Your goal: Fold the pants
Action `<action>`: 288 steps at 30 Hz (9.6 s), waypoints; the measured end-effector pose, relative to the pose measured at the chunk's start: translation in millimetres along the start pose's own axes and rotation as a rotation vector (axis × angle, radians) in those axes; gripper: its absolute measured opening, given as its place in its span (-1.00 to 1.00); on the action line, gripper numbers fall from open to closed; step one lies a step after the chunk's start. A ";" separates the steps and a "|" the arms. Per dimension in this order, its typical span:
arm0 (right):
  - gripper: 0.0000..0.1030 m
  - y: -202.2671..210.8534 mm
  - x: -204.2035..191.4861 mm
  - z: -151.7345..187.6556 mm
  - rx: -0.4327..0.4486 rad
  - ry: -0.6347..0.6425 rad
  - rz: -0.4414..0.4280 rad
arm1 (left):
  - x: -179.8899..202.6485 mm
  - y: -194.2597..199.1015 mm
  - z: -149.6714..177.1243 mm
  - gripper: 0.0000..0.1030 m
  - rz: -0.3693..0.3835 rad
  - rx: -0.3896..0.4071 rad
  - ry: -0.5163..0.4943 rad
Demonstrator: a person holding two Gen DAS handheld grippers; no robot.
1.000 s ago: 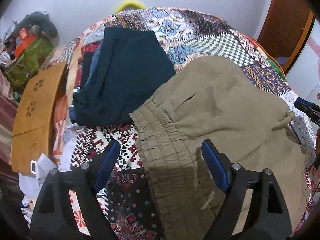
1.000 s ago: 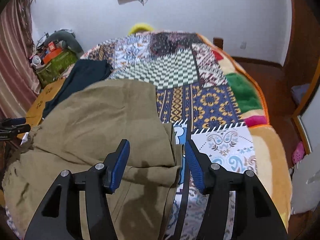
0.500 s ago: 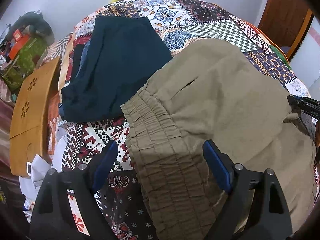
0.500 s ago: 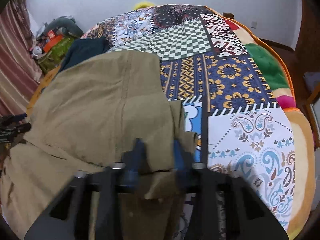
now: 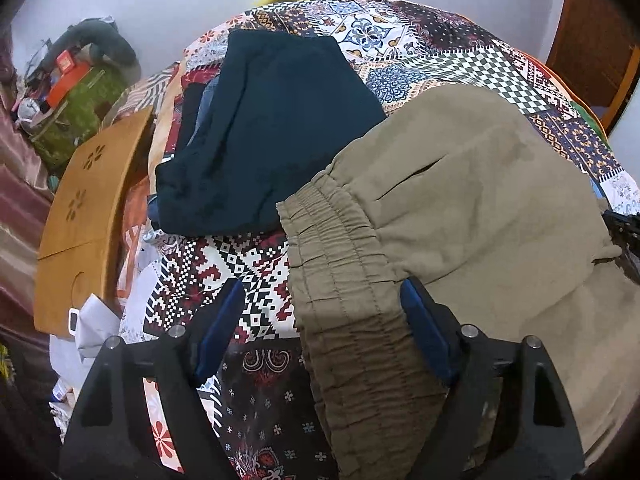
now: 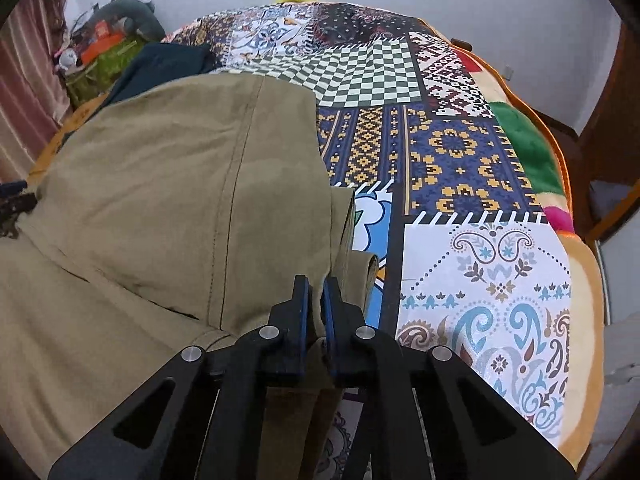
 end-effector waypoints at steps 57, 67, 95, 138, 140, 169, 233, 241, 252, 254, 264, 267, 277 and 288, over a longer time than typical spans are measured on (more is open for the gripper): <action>-0.55 -101.4 24.4 -145.4 0.102 -0.185 -0.304 | -12.5 -100.0 -64.0 -0.07 0.217 -0.247 0.182; -0.85 -45.0 21.3 -158.6 0.204 -0.054 -0.122 | -21.2 -50.6 -85.2 -0.21 0.140 -0.097 0.126; -0.85 164.4 -4.5 -70.4 0.451 -0.085 0.031 | 20.8 163.4 -39.0 -0.20 0.160 0.305 -0.038; -0.12 177.1 -96.4 132.1 0.232 -0.126 0.012 | 11.1 201.7 124.3 0.59 0.130 0.225 -0.124; -0.04 187.7 -101.3 124.5 0.263 -0.101 0.018 | 21.0 206.6 121.0 0.73 0.143 0.237 -0.151; 0.28 123.5 -194.1 47.5 0.196 0.254 -0.120 | 115.6 159.7 117.9 0.62 0.240 0.075 -0.439; 0.02 115.3 -172.6 60.5 0.192 -0.058 -0.205 | 3.2 144.0 117.7 -0.05 0.283 0.020 0.028; -0.04 123.7 -141.6 96.1 0.166 -0.128 -0.167 | 4.1 148.8 122.0 -0.05 0.213 0.068 -0.032; -0.01 139.4 -112.7 144.0 0.130 -0.211 -0.092 | -4.4 135.9 129.3 0.12 0.219 0.054 0.024; 0.00 138.9 -113.0 146.4 0.130 -0.212 -0.086 | -4.3 135.4 129.7 0.14 0.215 0.057 0.027; 0.06 148.2 -103.2 126.8 0.121 -0.206 -0.071 | -9.3 156.7 106.8 0.21 0.231 0.077 0.062; 0.06 155.8 -97.8 113.5 0.157 -0.198 -0.064 | -12.2 165.6 89.4 0.29 0.212 0.124 0.060; 0.06 166.2 -59.5 57.0 0.274 -0.178 -0.012 | -15.2 151.5 35.9 0.32 0.155 0.157 0.053; 0.06 119.2 -8.8 1.1 0.265 -0.161 0.011 | -4.6 94.5 -2.5 0.41 0.158 0.059 0.047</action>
Point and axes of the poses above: each gripper's, at about its wrist camera, not at the fingertips, and y roughly against the way its jaws point, x to its right, z to its underside, the point moved 5 cm from there along -y, roughly the way its jaws point, and after that the axes turned 12 degrees about y, right-handed, at the moved point
